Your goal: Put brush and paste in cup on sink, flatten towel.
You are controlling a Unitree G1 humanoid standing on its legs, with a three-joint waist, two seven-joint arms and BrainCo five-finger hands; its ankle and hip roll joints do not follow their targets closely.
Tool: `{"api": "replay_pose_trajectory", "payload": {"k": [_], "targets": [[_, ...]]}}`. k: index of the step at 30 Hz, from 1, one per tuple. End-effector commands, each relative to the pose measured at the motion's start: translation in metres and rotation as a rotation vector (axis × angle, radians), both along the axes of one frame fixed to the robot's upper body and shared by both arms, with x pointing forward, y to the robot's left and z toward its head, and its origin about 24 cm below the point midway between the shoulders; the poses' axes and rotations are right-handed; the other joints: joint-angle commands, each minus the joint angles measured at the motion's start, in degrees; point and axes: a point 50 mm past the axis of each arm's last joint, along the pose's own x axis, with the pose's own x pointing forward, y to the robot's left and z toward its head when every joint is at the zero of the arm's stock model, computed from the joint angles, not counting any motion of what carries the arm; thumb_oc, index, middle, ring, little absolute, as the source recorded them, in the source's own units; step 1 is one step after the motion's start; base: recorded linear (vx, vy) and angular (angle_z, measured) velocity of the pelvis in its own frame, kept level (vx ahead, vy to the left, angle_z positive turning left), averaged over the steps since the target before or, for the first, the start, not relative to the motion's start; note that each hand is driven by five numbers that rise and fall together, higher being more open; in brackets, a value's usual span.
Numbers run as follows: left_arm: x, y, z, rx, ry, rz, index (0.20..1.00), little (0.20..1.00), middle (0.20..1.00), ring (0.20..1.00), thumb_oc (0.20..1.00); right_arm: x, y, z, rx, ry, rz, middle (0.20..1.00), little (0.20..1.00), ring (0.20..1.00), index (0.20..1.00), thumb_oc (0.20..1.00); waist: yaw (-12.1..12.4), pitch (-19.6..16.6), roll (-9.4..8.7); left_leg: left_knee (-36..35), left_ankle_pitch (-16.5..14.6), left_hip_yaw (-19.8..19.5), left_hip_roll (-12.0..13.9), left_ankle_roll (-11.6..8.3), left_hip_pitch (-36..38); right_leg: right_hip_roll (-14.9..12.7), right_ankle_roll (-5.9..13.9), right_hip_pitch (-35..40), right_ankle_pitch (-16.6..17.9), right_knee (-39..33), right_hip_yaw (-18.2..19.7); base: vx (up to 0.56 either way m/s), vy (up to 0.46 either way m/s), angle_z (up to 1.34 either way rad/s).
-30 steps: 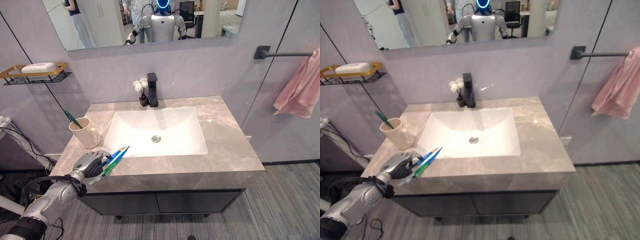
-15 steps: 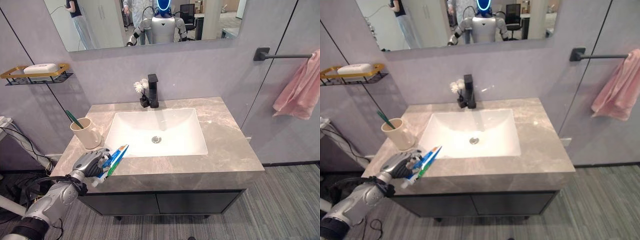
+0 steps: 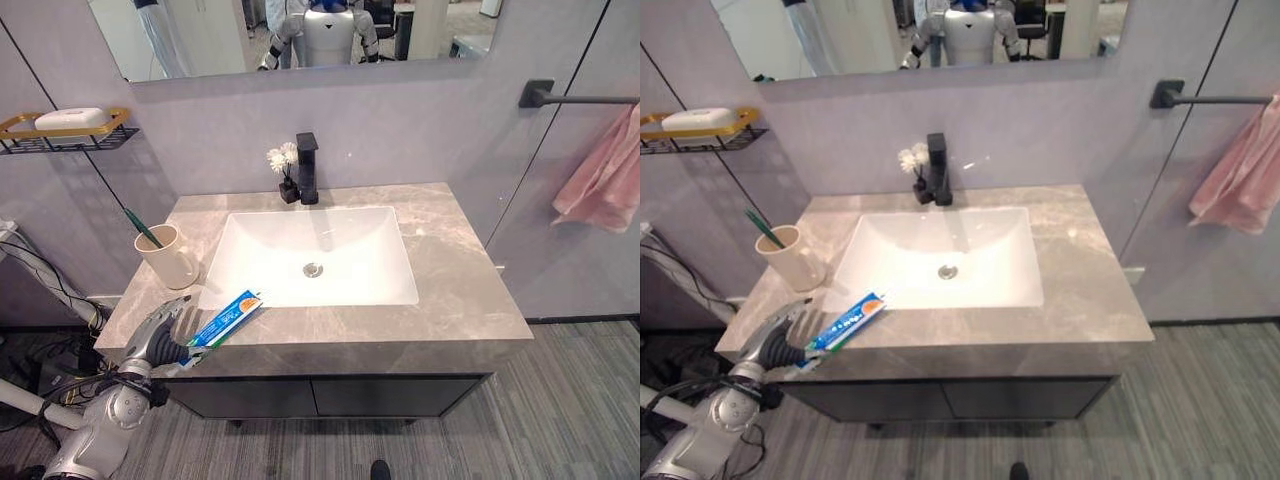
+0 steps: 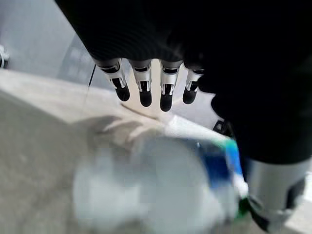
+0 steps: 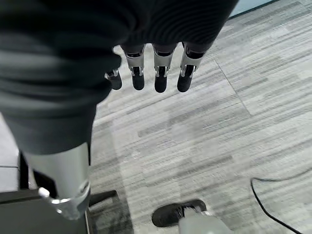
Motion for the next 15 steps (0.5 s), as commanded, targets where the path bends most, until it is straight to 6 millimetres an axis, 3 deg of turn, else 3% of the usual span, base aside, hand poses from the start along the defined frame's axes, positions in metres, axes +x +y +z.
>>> {"api": "replay_pose_trajectory", "payload": {"k": [1,3,4,5,6,7,15], "targets": [[0.016,0.002,0.027,-0.010,-0.101,-0.010,1.000,1.000,1.000,1.000,1.000,0.018,0.008,-0.002,0.017,-0.011,0.057,1.000,1.000,1.000,1.000,1.000,-1.0,0.0,-0.37,0.6,3.1,-3.0,1.6,-1.57,-2.1,-3.9,4.01,3.6,-2.8,0.4,1.8,0.02,-0.049,0.01],[0.018,-0.002,0.023,-0.011,-0.077,-0.034,1.000,1.000,1.000,1.000,1.000,0.019,0.005,-0.001,0.008,-0.017,0.061,1.000,1.000,1.000,1.000,1.000,-1.3,0.2,0.32,0.6,3.5,-3.0,1.7,-1.87,-2.7,-3.9,3.93,3.2,-2.8,0.4,1.7,0.01,-0.042,0.01],[0.020,-0.006,0.018,-0.005,-0.046,-0.062,0.586,0.586,0.586,0.586,0.586,0.019,0.003,0.000,0.000,-0.018,0.063,1.000,1.000,1.000,1.000,1.000,-1.6,0.2,0.69,0.6,3.8,-3.1,1.8,-2.03,-3.2,-3.7,3.82,2.8,-2.8,0.4,1.7,0.02,-0.055,0.02],[0.021,-0.007,0.015,-0.001,-0.031,-0.073,0.454,0.454,0.454,0.454,0.454,0.020,0.001,0.001,-0.006,-0.021,0.063,1.000,1.000,1.000,1.000,1.000,-1.6,0.2,0.86,0.6,3.9,-3.2,1.9,-2.08,-3.5,-3.6,3.75,2.7,-2.8,0.4,1.6,0.01,-0.043,0.02],[0.022,-0.008,0.015,-0.001,-0.032,-0.074,0.388,0.388,0.388,0.388,0.388,0.020,0.001,0.001,-0.006,-0.021,0.061,1.000,1.000,1.000,1.000,1.000,-1.6,0.2,0.88,0.6,4.0,-3.2,1.9,-2.09,-3.6,-3.6,3.74,2.6,-2.8,0.4,1.5,0.00,0.000,0.00],[0.022,-0.008,0.015,-0.001,-0.032,-0.075,0.209,0.209,0.209,0.209,0.209,0.019,0.001,0.001,-0.006,-0.021,0.061,1.000,1.000,1.000,1.000,1.000,-1.5,0.2,0.89,0.6,4.0,-3.3,1.9,-2.10,-3.6,-3.6,3.74,2.6,-2.8,0.4,1.5,0.00,0.000,0.00],[0.029,-0.015,0.012,0.029,-0.002,-0.133,0.200,0.200,0.200,0.200,0.200,0.025,-0.003,0.004,-0.031,-0.044,0.057,1.000,1.000,1.000,1.000,1.000,-1.8,0.2,1.44,0.6,3.9,-3.1,2.2,-2.39,-3.5,-3.3,3.49,2.6,-3.0,0.4,1.3,0.03,-0.021,0.02]]}}
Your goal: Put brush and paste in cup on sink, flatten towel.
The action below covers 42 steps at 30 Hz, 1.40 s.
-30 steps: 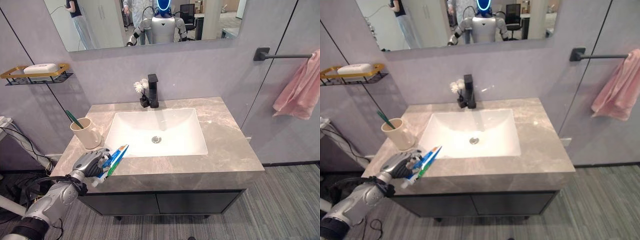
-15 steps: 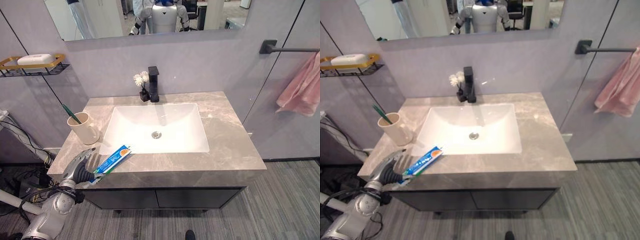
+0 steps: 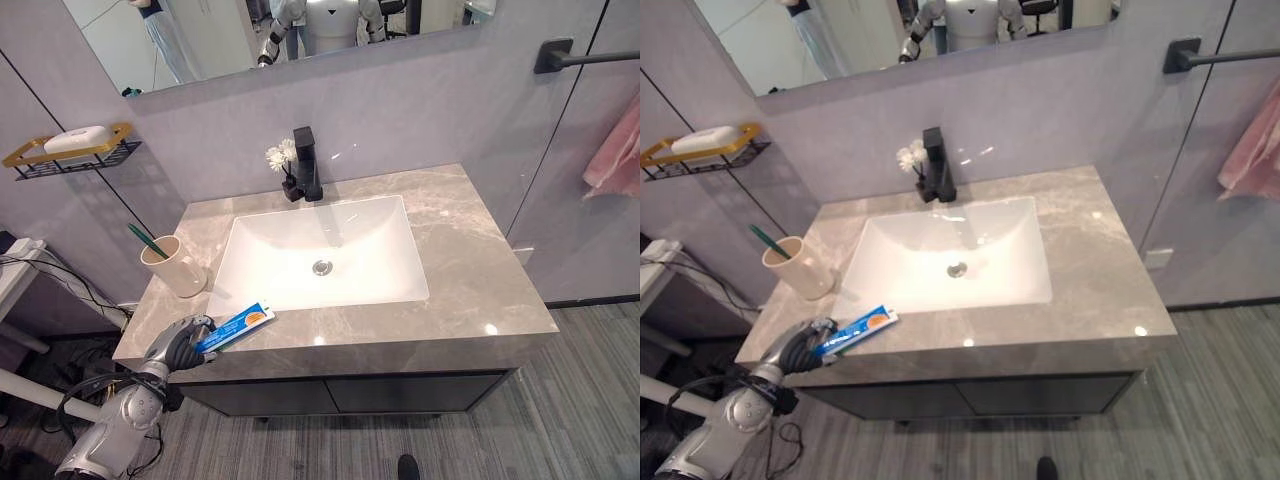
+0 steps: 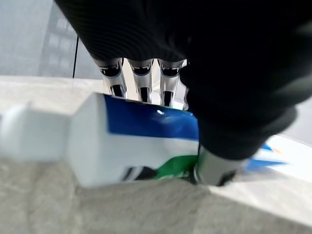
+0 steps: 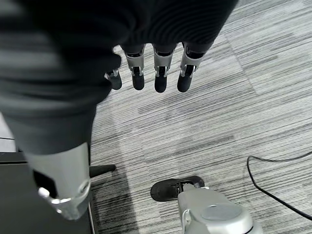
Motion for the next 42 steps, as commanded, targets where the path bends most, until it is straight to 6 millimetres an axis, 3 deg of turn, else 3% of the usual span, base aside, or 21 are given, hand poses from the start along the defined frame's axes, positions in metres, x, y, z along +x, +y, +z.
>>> {"api": "replay_pose_trajectory", "payload": {"k": [1,7,14,21,23,24,25,26,27,28,29,30,31,33,35,36,38,42], "targets": [[0.023,0.000,0.018,0.016,-0.065,-0.027,0.200,0.200,0.200,0.200,0.200,0.015,0.003,0.000,-0.009,-0.026,0.014,1.000,1.000,1.000,1.000,1.000,-2.0,1.1,-3.30,0.6,4.2,-2.5,2.2,-2.48,-2.0,-3.2,3.56,3.8,-2.4,0.4,1.8,0.00,0.000,0.00],[0.021,0.003,0.034,0.048,-0.096,-0.068,0.200,0.200,0.200,0.200,0.200,0.004,0.009,-0.004,0.011,0.004,-0.004,1.000,1.000,1.000,1.000,1.000,-1.9,0.7,-4.13,0.6,3.7,-2.5,2.4,-2.40,-1.2,-3.1,3.56,4.6,-2.7,0.4,1.5,0.00,0.000,0.00],[0.017,0.015,0.041,0.138,-0.163,-0.052,0.200,0.200,0.200,0.200,0.200,0.006,0.014,-0.006,0.024,-0.055,-0.073,1.000,1.000,1.000,1.000,1.000,-1.7,0.4,-5.58,0.6,3.3,-2.4,2.4,-2.30,-0.6,-3.0,3.79,5.0,-2.7,0.4,1.4,0.00,0.000,0.00],[0.020,0.032,0.073,0.235,-0.362,0.003,0.200,0.200,0.200,0.200,0.200,0.032,-0.023,0.019,-0.116,-0.291,-0.248,1.000,1.000,1.000,1.000,1.000,-2.0,-0.3,-7.18,0.6,2.9,-2.1,2.4,-2.30,-0.3,-3.1,4.18,5.0,-2.3,0.4,1.9,-0.01,0.002,0.00],[0.024,0.033,0.098,0.260,-0.486,0.003,0.200,0.200,0.200,0.200,0.200,0.049,-0.059,0.048,-0.252,-0.425,-0.276,1.000,1.000,1.000,1.000,1.000,-2.5,-0.7,-7.80,0.6,2.7,-2.0,2.4,-2.32,-0.2,-3.2,4.35,5.0,-2.2,0.4,1.9,-0.02,0.020,-0.01],[0.029,0.029,0.123,0.261,-0.628,0.005,0.200,0.200,0.200,0.200,0.200,0.076,-0.088,0.092,-0.409,-0.623,-0.264,1.000,1.000,1.000,1.000,1.000,-3.3,-1.0,-8.11,0.6,2.7,-1.8,2.3,-2.21,-0.1,-3.3,4.41,4.9,-1.7,0.4,2.1,0.00,0.038,0.00],[0.029,0.029,0.123,0.260,-0.627,0.004,0.200,0.200,0.200,0.200,0.200,0.076,-0.088,0.092,-0.410,-0.621,-0.266,1.000,1.000,1.000,1.000,1.000,-3.2,-1.1,-8.06,0.6,2.4,-1.9,2.4,-2.21,0.0,-3.3,4.49,5.0,-2.0,0.4,2.1,-0.02,0.039,0.00],[0.031,0.025,0.136,0.255,-0.705,0.002,0.200,0.200,0.200,0.200,0.200,0.095,-0.097,0.123,-0.494,-0.762,-0.240,1.000,1.000,1.000,1.000,1.000,-3.6,-1.3,-8.15,0.6,2.2,-1.8,2.3,-2.14,0.0,-3.3,4.56,4.9,-2.0,0.4,2.2,-0.04,0.032,-0.01],[0.030,0.019,0.162,0.256,-0.846,-0.003,0.200,0.200,0.200,0.200,0.200,0.128,-0.095,0.184,-0.632,-1.031,-0.122,1.000,1.000,1.000,1.000,1.000,-4.3,-1.7,-8.40,0.6,2.6,-1.5,2.2,-1.89,-0.1,-3.4,4.46,4.5,-1.1,0.5,2.6,-0.02,0.036,-0.03],[0.030,0.019,0.162,0.256,-0.845,-0.004,0.200,0.200,0.200,0.200,0.200,0.128,-0.095,0.184,-0.633,-1.028,-0.122,1.000,1.000,1.000,1.000,1.000,-4.3,-1.9,-8.31,0.6,2.0,-1.6,2.2,-1.89,0.1,-3.4,4.60,4.7,-1.7,0.5,2.6,-0.03,0.041,-0.07],[0.032,0.004,0.188,0.235,-0.992,-0.046,0.200,0.200,0.200,0.200,0.200,0.154,-0.076,0.238,-0.706,-1.280,0.024,1.000,1.000,1.000,1.000,1.000,-4.9,-2.4,-8.50,0.6,1.8,-1.2,2.2,-1.67,0.4,-3.4,4.65,4.5,-1.4,0.6,2.9,0.02,0.036,-0.09],[0.034,-0.002,0.198,0.209,-1.037,-0.061,0.200,0.200,0.200,0.200,0.200,0.169,-0.061,0.265,-0.709,-1.412,0.110,1.000,1.000,1.000,1.000,1.000,-5.0,-2.8,-8.66,0.6,1.7,-1.0,2.1,-1.60,0.6,-3.4,4.66,4.5,-1.3,0.6,3.1,-0.05,0.023,-0.08],[0.037,-0.010,0.206,0.196,-1.070,-0.094,0.200,0.200,0.200,0.200,0.200,0.175,-0.056,0.269,-0.697,-1.452,0.106,1.000,1.000,1.000,1.000,1.000,-5.0,-2.9,-8.88,0.6,1.9,-1.0,2.1,-1.52,0.4,-3.4,4.65,4.4,-1.1,0.6,3.2,-0.02,0.007,-0.05],[0.042,-0.025,0.226,0.145,-1.150,-0.147,0.200,0.200,0.200,0.200,0.200,0.205,-0.017,0.300,-0.566,-1.627,0.332,1.000,1.000,1.000,1.000,1.000,-4.8,-3.3,-9.38,0.6,2.1,-0.6,2.1,-1.52,0.6,-3.3,4.65,4.4,-1.0,0.6,3.5,-0.04,-0.010,-0.07],[0.048,-0.044,0.239,0.082,-1.191,-0.222,0.200,0.200,0.200,0.200,0.200,0.226,0.025,0.317,-0.376,-1.749,0.515,1.000,1.000,1.000,1.000,1.000,-4.6,-3.5,-9.78,0.6,2.3,-0.5,2.2,-1.51,0.7,-3.2,4.57,4.4,-1.0,0.6,3.7,-0.05,-0.026,-0.17],[0.053,-0.067,0.251,0.019,-1.222,-0.313,0.200,0.200,0.200,0.200,0.200,0.246,0.079,0.330,-0.047,-1.865,0.698,1.000,1.000,1.000,1.000,1.000,-4.0,-3.8,-10.07,0.6,2.3,-0.3,2.4,-1.61,1.0,-2.9,4.54,4.8,-1.3,0.7,3.8,-0.02,-0.031,-0.13],[0.056,-0.074,0.253,0.012,-1.215,-0.346,0.200,0.200,0.200,0.200,0.200,0.253,0.086,0.327,0.030,-1.845,0.712,1.000,1.000,1.000,1.000,1.000,-3.9,-3.9,-10.31,0.6,2.6,-0.4,2.5,-1.63,0.8,-2.9,4.46,4.7,-1.1,0.7,3.6,-0.02,-0.016,-0.02],[0.063,-0.105,0.258,-0.059,-1.195,-0.461,0.200,0.200,0.200,0.200,0.200,0.282,0.162,0.322,0.505,-1.859,0.710,1.000,1.000,1.000,1.000,1.000,-2.6,-4.1,-10.76,0.6,3.2,-0.9,2.9,-1.98,0.7,-2.6,4.02,5.3,-1.4,0.9,3.0,-0.02,-0.026,0.02]]}}
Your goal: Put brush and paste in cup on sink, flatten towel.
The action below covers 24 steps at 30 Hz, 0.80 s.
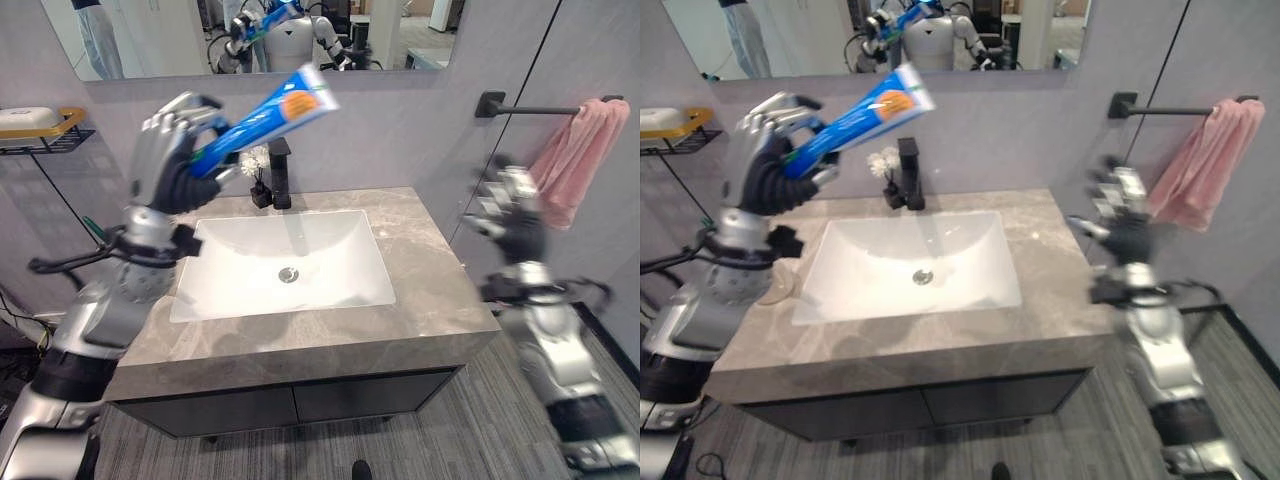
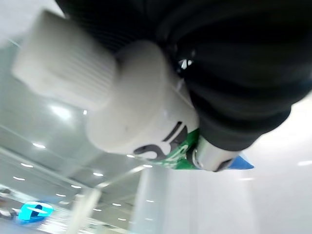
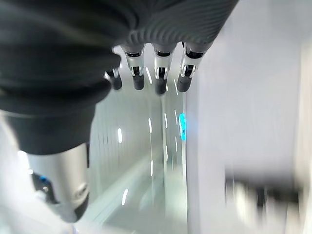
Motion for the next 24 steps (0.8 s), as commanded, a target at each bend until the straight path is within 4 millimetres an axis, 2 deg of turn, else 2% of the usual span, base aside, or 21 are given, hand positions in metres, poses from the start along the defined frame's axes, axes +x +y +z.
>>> {"api": "replay_pose_trajectory", "payload": {"k": [1,2,3,4,6,9,12,15,17,24], "targets": [[0.001,0.000,0.027,-0.052,-0.066,-0.030,0.200,0.200,0.200,0.200,0.200,0.012,0.015,0.027,0.175,-0.066,0.078,1.000,1.000,1.000,1.000,1.000,0.4,-2.7,-1.72,0.3,2.8,-2.8,3.0,-1.54,-2.0,-3.1,4.15,3.8,-2.6,0.6,1.1,-0.04,-0.042,0.02],[0.001,-0.011,0.027,-0.050,-0.053,-0.076,0.200,0.200,0.200,0.200,0.200,0.018,0.047,0.030,0.229,-0.045,0.200,1.000,1.000,1.000,1.000,1.000,1.3,-2.6,-1.57,0.3,3.0,-3.2,3.3,-1.77,-2.0,-2.9,4.01,4.3,-3.0,0.7,0.7,0.00,0.000,0.00],[0.000,-0.012,0.027,-0.052,-0.056,-0.085,0.200,0.200,0.200,0.200,0.200,0.019,0.052,0.032,0.250,-0.046,0.209,1.000,1.000,1.000,1.000,1.000,1.4,-2.6,-1.66,0.3,3.3,-3.3,3.3,-1.85,-2.4,-2.9,3.94,4.2,-2.9,0.6,0.5,-0.01,-0.048,0.00],[-0.002,-0.018,0.023,-0.069,-0.042,-0.117,0.200,0.200,0.200,0.200,0.200,0.018,0.072,0.035,0.319,-0.036,0.289,1.000,1.000,1.000,1.000,1.000,2.1,-2.5,-1.70,0.3,3.5,-3.7,3.4,-2.02,-2.5,-2.8,3.78,4.3,-3.0,0.6,0.1,0.01,-0.028,0.05],[-0.002,-0.021,0.019,-0.086,-0.023,-0.140,0.200,0.200,0.200,0.200,0.200,0.018,0.084,0.037,0.328,-0.033,0.347,1.000,1.000,1.000,1.000,1.000,2.3,-2.5,-1.57,0.3,3.3,-4.1,3.6,-2.24,-2.5,-2.7,3.77,4.7,-3.4,0.5,-0.4,0.03,-0.026,0.08],[-0.005,-0.025,0.004,-0.125,0.044,-0.182,0.200,0.200,0.200,0.200,0.200,0.015,0.104,0.043,0.447,-0.033,0.437,1.000,1.000,1.000,1.000,1.000,3.2,-2.3,-1.43,0.3,3.6,-4.6,3.8,-2.47,-2.6,-2.6,3.50,5.1,-3.8,0.6,-1.1,0.00,-0.023,0.15],[-0.007,-0.024,-0.002,-0.155,0.079,-0.206,0.200,0.200,0.200,0.200,0.200,0.012,0.108,0.048,0.459,-0.053,0.458,1.000,1.000,1.000,1.000,1.000,3.5,-2.1,-1.31,0.3,3.7,-5.0,4.0,-2.64,-2.7,-2.6,3.27,5.3,-3.9,0.7,-1.5,0.02,-0.018,0.18],[-0.012,-0.027,-0.026,-0.221,0.221,-0.288,0.200,0.200,0.200,0.200,0.200,0.012,0.123,0.062,0.493,-0.078,0.525,1.000,1.000,1.000,1.000,1.000,4.4,-1.6,-1.29,0.3,4.3,-6.3,4.4,-3.11,-3.0,-2.1,2.54,5.9,-5.0,1.5,-2.8,0.04,-0.043,0.13],[-0.013,-0.028,-0.032,-0.221,0.258,-0.301,0.200,0.200,0.200,0.200,0.200,0.013,0.129,0.063,0.522,-0.060,0.549,1.000,1.000,1.000,1.000,1.000,4.8,-1.6,-1.32,0.3,4.5,-6.7,4.6,-3.26,-3.2,-1.9,2.30,6.1,-5.3,1.7,-3.4,0.02,-0.032,0.13],[-0.013,-0.022,-0.051,-0.233,0.384,-0.316,0.200,0.200,0.200,0.200,0.200,0.016,0.135,0.071,0.532,-0.076,0.566,1.000,1.000,1.000,1.000,1.000,5.8,-0.9,-1.69,0.3,5.1,-8.2,5.0,-3.57,-3.9,-1.3,1.73,6.1,-6.3,2.8,-4.9,0.02,-0.025,0.21]]}}
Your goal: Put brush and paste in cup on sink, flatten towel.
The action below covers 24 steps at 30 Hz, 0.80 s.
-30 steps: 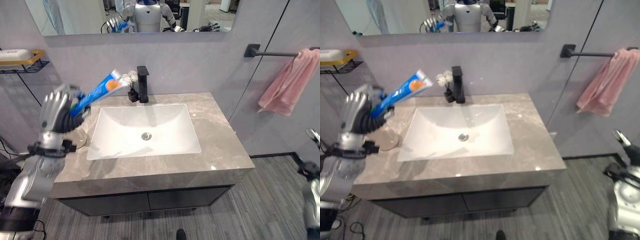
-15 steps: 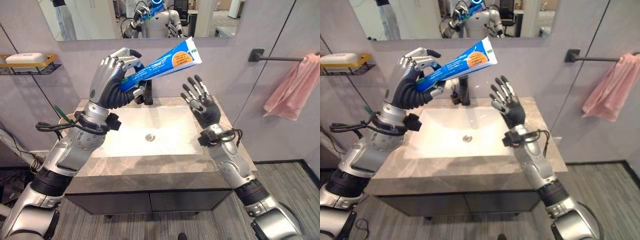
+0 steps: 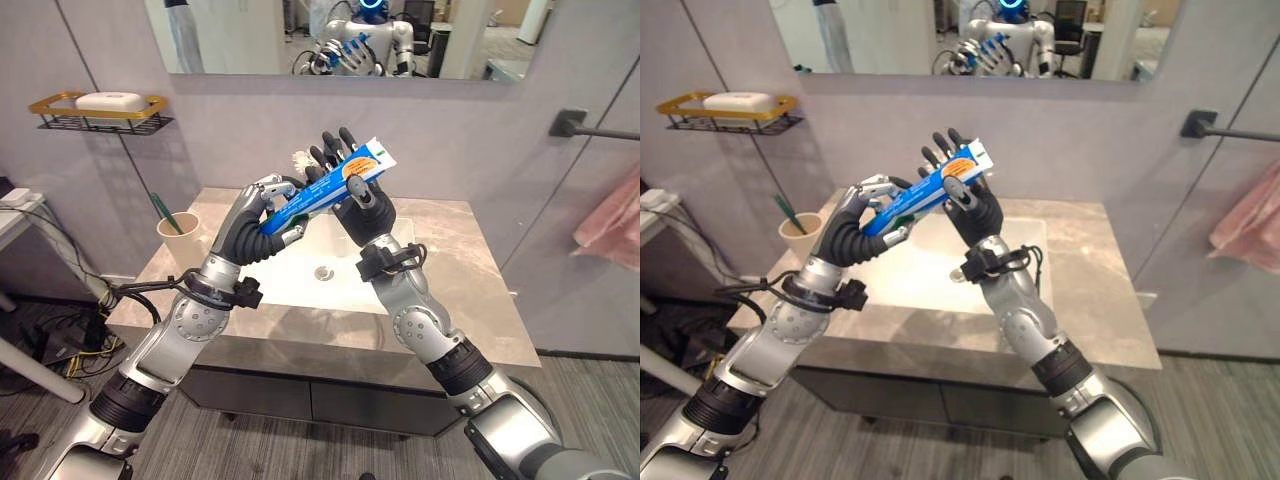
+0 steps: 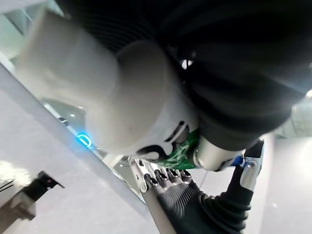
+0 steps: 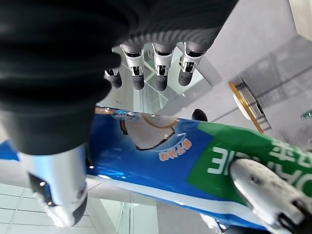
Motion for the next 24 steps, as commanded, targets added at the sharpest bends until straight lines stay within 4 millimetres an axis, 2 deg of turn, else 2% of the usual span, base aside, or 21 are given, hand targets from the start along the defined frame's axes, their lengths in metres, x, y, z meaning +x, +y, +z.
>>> {"api": "replay_pose_trajectory", "payload": {"k": [1,6,7,8,9,10,19,20,21,22,24], "targets": [[-0.004,-0.001,0.017,-0.003,-0.056,-0.067,0.200,0.200,0.200,0.200,0.200,0.004,0.013,0.047,0.090,-0.162,0.037,1.000,1.000,1.000,1.000,1.000,-0.2,-0.9,-2.54,0.3,3.7,-1.6,2.1,-1.49,-1.8,-3.0,3.65,4.4,-4.8,2.7,1.8,0.03,-0.028,0.12],[-0.004,0.003,0.004,-0.017,0.011,-0.054,0.200,0.200,0.200,0.200,0.200,0.002,0.019,0.046,0.088,-0.155,0.071,1.000,1.000,1.000,1.000,1.000,0.5,-0.5,-2.91,0.3,4.3,-1.9,2.4,-1.79,-2.2,-2.7,3.33,4.5,-5.2,2.5,1.1,0.03,-0.027,0.07],[-0.004,0.004,0.004,-0.017,0.012,-0.054,0.200,0.200,0.200,0.200,0.200,0.002,0.019,0.046,0.088,-0.154,0.071,0.896,0.896,0.896,0.896,0.896,0.5,-0.5,-2.89,0.3,4.3,-2.0,2.4,-1.80,-2.2,-2.7,3.33,4.5,-5.2,2.5,1.1,0.02,-0.018,0.03],[-0.004,0.004,0.001,-0.019,0.023,-0.051,0.200,0.200,0.200,0.200,0.200,0.001,0.019,0.046,0.095,-0.150,0.074,0.749,0.749,0.749,0.749,0.749,0.6,-0.5,-2.92,0.3,4.3,-2.0,2.5,-1.85,-2.2,-2.7,3.27,4.6,-5.2,2.4,0.9,0.00,0.000,0.00],[-0.004,0.006,-0.003,-0.030,0.045,-0.041,0.200,0.200,0.200,0.200,0.200,0.000,0.020,0.044,0.102,-0.142,0.083,0.454,0.454,0.454,0.454,0.454,0.7,-0.4,-2.92,0.3,4.5,-2.0,2.6,-1.96,-2.3,-2.6,3.22,4.7,-5.2,2.3,0.6,0.04,-0.028,0.02],[-0.004,0.006,-0.004,-0.035,0.053,-0.039,0.200,0.200,0.200,0.200,0.200,-0.001,0.020,0.043,0.107,-0.140,0.085,0.200,0.200,0.200,0.200,0.200,0.7,-0.5,-2.88,0.3,4.6,-2.0,2.6,-2.02,-2.3,-2.5,3.17,4.7,-5.2,2.3,0.5,0.03,-0.022,0.01],[-0.002,0.010,-0.017,-0.077,0.112,-0.002,0.200,0.200,0.200,0.200,0.200,-0.004,0.019,0.034,0.143,-0.100,0.075,0.200,0.200,0.200,0.200,0.200,0.5,-0.1,-2.40,0.3,5.2,-1.7,2.8,-2.06,-1.9,-2.3,2.83,4.5,-5.7,3.1,0.8,0.00,0.000,0.00],[-0.002,0.010,-0.019,-0.099,0.117,0.014,0.382,0.382,0.382,0.382,0.382,-0.005,0.016,0.034,0.157,-0.102,0.063,0.200,0.200,0.200,0.200,0.200,0.4,0.0,-2.31,0.3,5.6,-1.7,3.0,-2.20,-1.9,-2.1,2.68,4.4,-6.0,3.6,0.6,0.03,-0.035,-0.01],[-0.002,0.011,-0.021,-0.107,0.120,0.022,0.736,0.736,0.736,0.736,0.736,-0.005,0.014,0.034,0.168,-0.097,0.046,0.200,0.200,0.200,0.200,0.200,0.4,0.1,-2.24,0.3,5.8,-1.8,3.1,-2.24,-1.9,-2.0,2.58,4.3,-6.2,4.0,0.6,0.02,-0.040,0.00],[-0.003,0.012,-0.022,-0.115,0.123,0.034,1.000,1.000,1.000,1.000,1.000,-0.004,0.011,0.035,0.174,-0.098,0.023,0.200,0.200,0.200,0.200,0.200,0.4,0.3,-2.11,0.3,6.1,-1.9,3.2,-2.28,-1.9,-1.9,2.45,4.1,-6.5,4.7,0.5,0.00,0.000,0.00],[-0.004,0.015,-0.025,-0.133,0.129,0.058,1.000,1.000,1.000,1.000,1.000,-0.004,0.006,0.034,0.190,-0.089,-0.012,0.200,0.200,0.200,0.200,0.200,0.4,0.6,-1.93,0.3,6.7,-2.3,3.4,-2.30,-2.1,-1.6,2.20,3.4,-7.2,6.1,0.2,-0.01,-0.035,0.01]]}}
